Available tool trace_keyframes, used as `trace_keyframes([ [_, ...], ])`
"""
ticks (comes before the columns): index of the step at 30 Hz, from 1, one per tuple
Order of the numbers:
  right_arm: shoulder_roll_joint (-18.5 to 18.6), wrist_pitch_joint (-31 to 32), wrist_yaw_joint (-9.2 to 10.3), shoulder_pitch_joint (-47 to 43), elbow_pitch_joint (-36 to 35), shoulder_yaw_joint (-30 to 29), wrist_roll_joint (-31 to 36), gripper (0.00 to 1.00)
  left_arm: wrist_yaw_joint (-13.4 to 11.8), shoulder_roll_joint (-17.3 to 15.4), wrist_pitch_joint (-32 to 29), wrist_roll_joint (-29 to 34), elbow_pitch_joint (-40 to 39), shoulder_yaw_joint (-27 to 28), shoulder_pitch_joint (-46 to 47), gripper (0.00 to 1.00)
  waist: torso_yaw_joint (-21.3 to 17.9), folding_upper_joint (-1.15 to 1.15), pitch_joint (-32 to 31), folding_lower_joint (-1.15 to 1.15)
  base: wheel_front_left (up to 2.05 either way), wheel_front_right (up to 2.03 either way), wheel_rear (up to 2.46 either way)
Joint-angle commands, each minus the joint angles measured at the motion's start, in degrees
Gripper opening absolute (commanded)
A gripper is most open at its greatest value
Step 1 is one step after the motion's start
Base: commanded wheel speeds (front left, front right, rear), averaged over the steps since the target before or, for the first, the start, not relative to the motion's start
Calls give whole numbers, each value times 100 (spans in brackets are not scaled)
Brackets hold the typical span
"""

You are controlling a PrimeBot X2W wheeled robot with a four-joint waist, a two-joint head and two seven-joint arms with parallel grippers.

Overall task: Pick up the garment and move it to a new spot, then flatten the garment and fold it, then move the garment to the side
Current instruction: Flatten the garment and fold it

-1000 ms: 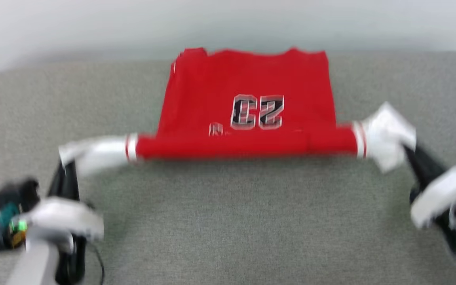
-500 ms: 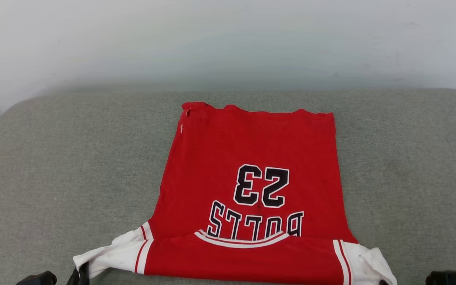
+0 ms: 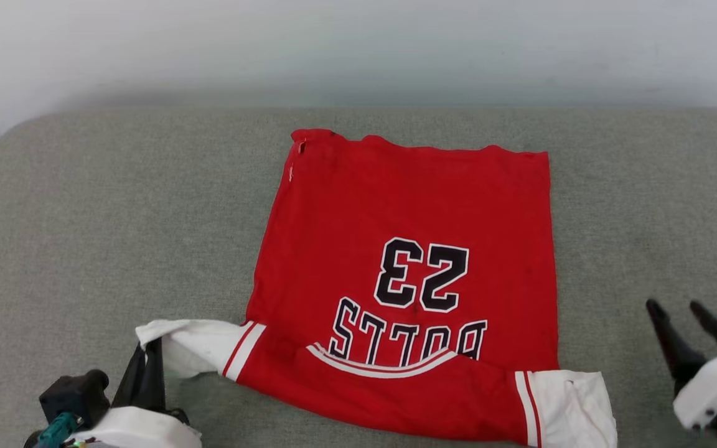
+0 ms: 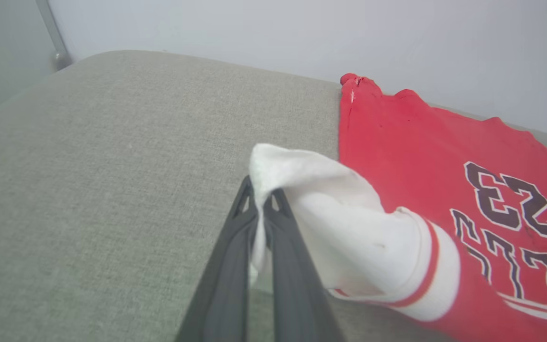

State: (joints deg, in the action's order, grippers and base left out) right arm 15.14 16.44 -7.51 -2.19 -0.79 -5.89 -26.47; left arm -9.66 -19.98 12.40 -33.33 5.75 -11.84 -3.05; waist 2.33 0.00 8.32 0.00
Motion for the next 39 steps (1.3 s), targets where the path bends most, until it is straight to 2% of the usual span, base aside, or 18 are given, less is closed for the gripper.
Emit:
trace_keyframes([
  [1, 35, 34, 4, 249, 102, -38, -71, 100, -26, 6, 48, 48, -51, -2, 93, 0, 72, 0, 185, 0, 0, 0, 0],
  [9, 441, 933, 4, 2607, 1612, -78, -484, 100, -53, 184, 159, 375, -696, -225, 665, 0, 443, 0, 973, 0, 0, 0, 0],
  [14, 580, 1925, 3, 3890, 2505, 64, -565, 100, -18, 303, 194, 536, -982, -363, 975, 0, 692, 0, 1421, 0, 0, 0, 0],
  [19, 581, 2836, 3, 4922, 3103, 94, -403, 100, -3, 389, 212, 673, -1254, -517, 1227, 0, 906, 0, 1848, 0, 0, 0, 0],
  [25, 500, 3475, 3, 5725, 3637, -3, -100, 100, 48, 498, 233, 786, -1446, -668, 1470, 0, 1091, 0, 2270, 0, 0, 0, 0],
  [31, 299, 3985, 3, 5714, 4198, 82, 91, 100, 83, 536, 246, 831, -1427, -690, 1578, 0, 1180, 0, 2425, 0, 0, 0, 0],
  [32, 269, 4075, 4, 5674, 4258, 109, 105, 64, 86, 545, 250, 836, -1422, -690, 1575, 0, 1188, 0, 2431, 0, 0, 0, 0],
  [33, 243, 4141, 3, 5651, 4282, 142, 128, 14, 89, 551, 253, 838, -1413, -689, 1572, 0, 1194, 0, 2433, 0, 0, 0, 0],
  [34, 224, 4185, 3, 5635, 4283, 158, 137, 0, 92, 556, 253, 838, -1404, -685, 1569, 0, 1197, 0, 2433, 0, 0, 0, 0],
  [39, 387, 4090, 3, 5749, 3988, 295, 217, 0, 97, 575, 264, 796, -1308, -635, 1501, 0, 1149, 0, 2290, 0, 0, 0, 0],
])
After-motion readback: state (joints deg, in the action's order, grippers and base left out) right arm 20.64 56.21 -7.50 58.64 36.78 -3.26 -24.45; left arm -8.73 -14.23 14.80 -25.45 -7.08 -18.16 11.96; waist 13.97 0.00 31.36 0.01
